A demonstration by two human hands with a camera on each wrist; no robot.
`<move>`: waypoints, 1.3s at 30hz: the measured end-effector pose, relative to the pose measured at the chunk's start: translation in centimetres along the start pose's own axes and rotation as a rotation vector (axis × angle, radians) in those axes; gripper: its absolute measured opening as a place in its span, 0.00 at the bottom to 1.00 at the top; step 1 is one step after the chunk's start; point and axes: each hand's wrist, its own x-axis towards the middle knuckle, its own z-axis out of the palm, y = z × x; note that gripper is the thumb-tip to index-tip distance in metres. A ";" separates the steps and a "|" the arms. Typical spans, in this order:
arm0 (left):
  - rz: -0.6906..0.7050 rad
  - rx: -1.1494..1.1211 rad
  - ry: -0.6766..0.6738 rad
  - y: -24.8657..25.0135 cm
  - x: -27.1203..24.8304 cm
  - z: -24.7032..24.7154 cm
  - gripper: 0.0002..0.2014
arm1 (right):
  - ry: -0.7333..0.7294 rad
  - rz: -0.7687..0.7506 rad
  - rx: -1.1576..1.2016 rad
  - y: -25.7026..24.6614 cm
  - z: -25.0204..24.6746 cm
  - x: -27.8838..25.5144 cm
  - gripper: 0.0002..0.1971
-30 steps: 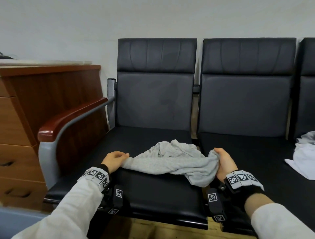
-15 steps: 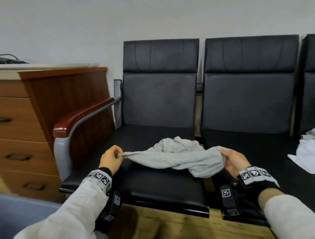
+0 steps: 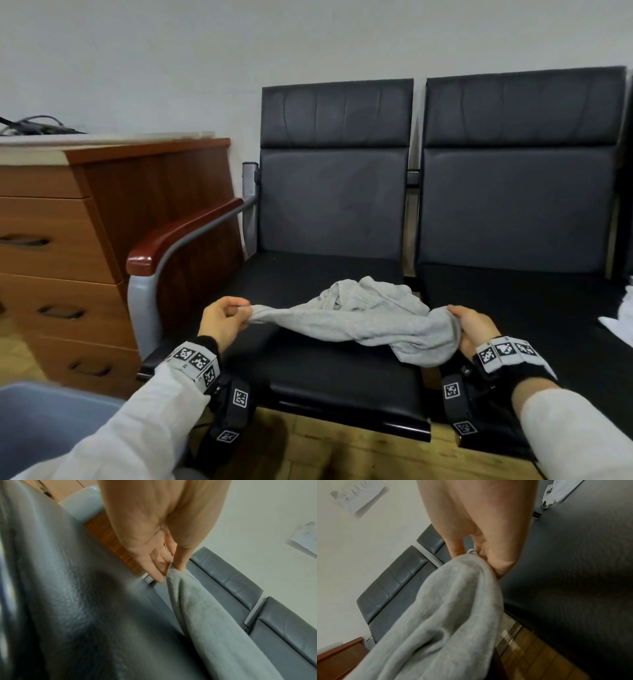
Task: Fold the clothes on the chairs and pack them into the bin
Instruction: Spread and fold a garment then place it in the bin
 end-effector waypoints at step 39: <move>0.595 1.340 -0.018 18.4 1.5 -5.6 0.11 | 0.073 -0.956 -0.675 -14.9 -3.5 -8.0 0.12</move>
